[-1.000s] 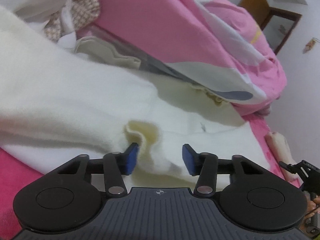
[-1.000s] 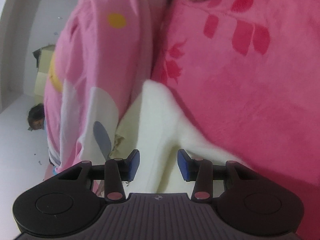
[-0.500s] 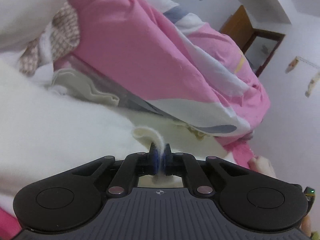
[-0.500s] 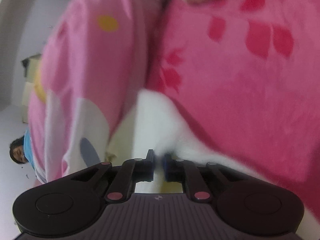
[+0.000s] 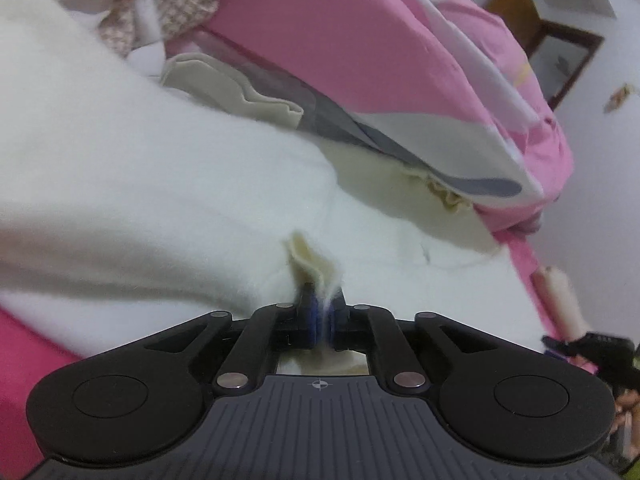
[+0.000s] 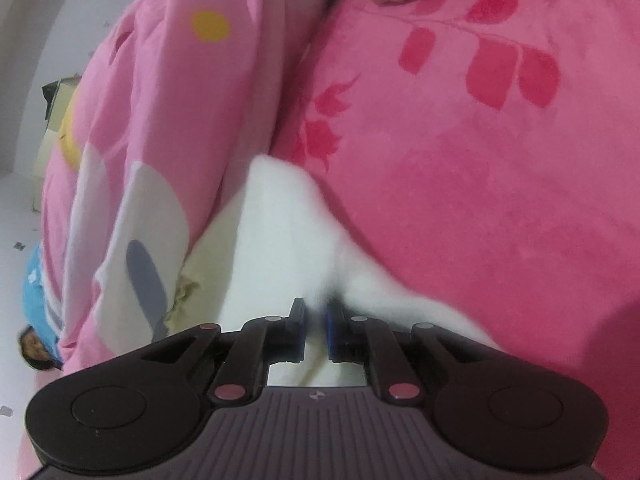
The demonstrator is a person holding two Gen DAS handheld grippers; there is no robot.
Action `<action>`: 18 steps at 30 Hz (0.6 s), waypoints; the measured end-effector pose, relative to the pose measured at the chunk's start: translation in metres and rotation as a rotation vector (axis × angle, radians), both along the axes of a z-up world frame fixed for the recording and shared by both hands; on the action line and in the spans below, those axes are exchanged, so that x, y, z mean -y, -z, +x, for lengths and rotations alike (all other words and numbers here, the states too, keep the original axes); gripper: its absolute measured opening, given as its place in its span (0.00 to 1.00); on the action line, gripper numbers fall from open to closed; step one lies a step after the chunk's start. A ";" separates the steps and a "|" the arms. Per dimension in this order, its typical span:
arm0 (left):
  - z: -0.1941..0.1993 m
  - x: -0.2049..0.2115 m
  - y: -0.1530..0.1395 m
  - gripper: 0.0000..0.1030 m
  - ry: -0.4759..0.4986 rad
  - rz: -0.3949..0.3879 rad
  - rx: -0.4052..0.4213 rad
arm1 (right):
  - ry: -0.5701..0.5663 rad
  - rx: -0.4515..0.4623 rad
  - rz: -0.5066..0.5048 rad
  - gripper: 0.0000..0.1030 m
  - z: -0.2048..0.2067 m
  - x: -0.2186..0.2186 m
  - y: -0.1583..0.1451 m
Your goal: Fold clothes
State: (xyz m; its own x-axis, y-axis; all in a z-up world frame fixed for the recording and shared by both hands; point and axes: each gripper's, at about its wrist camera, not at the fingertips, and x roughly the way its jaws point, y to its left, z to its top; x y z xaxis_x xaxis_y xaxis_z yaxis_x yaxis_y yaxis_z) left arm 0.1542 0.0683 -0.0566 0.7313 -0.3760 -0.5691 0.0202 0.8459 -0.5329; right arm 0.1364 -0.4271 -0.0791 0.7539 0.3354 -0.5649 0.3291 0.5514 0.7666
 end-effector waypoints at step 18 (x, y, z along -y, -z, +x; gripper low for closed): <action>-0.013 0.010 0.004 0.11 0.030 0.104 0.000 | -1.276 0.461 -0.919 0.47 0.083 -0.257 -0.064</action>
